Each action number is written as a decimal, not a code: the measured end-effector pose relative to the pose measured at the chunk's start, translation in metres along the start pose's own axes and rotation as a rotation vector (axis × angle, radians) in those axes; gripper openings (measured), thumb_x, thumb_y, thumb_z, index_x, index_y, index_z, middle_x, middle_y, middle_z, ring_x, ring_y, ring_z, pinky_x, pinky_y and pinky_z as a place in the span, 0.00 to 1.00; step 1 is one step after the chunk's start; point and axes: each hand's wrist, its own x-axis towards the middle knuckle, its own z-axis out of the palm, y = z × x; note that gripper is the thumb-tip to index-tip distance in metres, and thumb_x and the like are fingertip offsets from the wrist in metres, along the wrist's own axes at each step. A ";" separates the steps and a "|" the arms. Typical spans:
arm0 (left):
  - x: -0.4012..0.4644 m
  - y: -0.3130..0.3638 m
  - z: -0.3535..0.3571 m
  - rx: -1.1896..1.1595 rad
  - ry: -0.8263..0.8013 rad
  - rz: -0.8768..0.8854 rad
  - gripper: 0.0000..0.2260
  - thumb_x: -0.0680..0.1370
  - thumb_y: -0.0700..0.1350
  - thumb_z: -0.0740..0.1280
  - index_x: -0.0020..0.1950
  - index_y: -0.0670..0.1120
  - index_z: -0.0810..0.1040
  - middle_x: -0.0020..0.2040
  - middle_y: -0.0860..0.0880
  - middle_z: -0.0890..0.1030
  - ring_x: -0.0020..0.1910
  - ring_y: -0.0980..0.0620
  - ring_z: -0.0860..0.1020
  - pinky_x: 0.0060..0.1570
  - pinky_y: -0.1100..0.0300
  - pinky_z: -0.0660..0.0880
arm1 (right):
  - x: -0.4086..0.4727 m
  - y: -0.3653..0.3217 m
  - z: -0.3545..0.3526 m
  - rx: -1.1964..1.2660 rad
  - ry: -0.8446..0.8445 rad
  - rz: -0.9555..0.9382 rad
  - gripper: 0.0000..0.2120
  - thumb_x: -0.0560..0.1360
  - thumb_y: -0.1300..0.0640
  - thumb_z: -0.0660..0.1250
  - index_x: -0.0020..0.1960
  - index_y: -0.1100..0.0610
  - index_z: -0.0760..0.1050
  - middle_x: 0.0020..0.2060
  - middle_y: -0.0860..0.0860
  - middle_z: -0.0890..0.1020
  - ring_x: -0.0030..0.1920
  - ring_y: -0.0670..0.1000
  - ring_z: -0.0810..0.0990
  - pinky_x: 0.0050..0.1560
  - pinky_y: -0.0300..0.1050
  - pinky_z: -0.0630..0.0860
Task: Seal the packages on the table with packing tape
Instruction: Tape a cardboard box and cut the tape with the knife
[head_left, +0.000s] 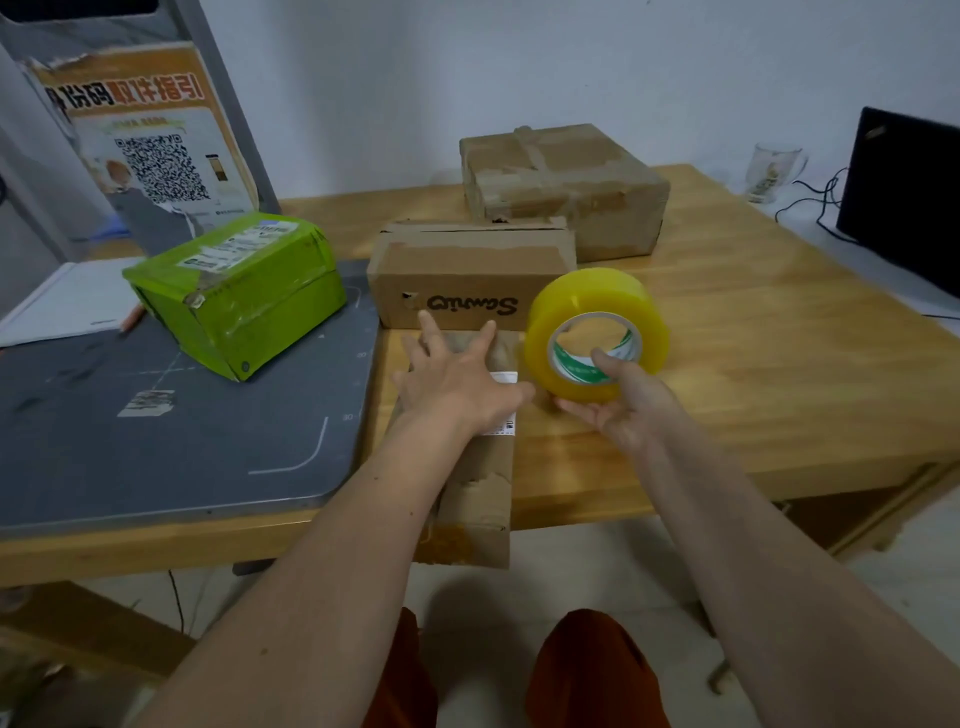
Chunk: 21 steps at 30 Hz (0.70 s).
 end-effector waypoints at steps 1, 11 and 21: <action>0.000 0.001 -0.001 -0.003 0.001 -0.037 0.41 0.68 0.73 0.62 0.77 0.68 0.47 0.80 0.42 0.38 0.77 0.34 0.46 0.70 0.36 0.55 | 0.000 0.000 0.002 -0.025 0.012 -0.011 0.13 0.77 0.63 0.69 0.59 0.57 0.71 0.63 0.61 0.75 0.48 0.62 0.79 0.41 0.58 0.78; 0.000 -0.023 -0.025 -0.994 0.008 -0.072 0.39 0.60 0.55 0.75 0.71 0.61 0.71 0.70 0.51 0.70 0.60 0.53 0.74 0.55 0.56 0.75 | -0.003 0.007 0.035 0.012 -0.133 0.104 0.22 0.78 0.58 0.68 0.69 0.59 0.67 0.58 0.66 0.77 0.52 0.66 0.80 0.43 0.58 0.79; -0.005 -0.034 -0.015 -1.480 -0.260 -0.001 0.13 0.79 0.49 0.64 0.63 0.50 0.77 0.49 0.46 0.83 0.42 0.51 0.83 0.46 0.56 0.78 | -0.015 -0.019 0.075 -0.482 -0.019 -0.351 0.09 0.73 0.55 0.73 0.50 0.52 0.75 0.47 0.54 0.82 0.44 0.55 0.83 0.35 0.44 0.82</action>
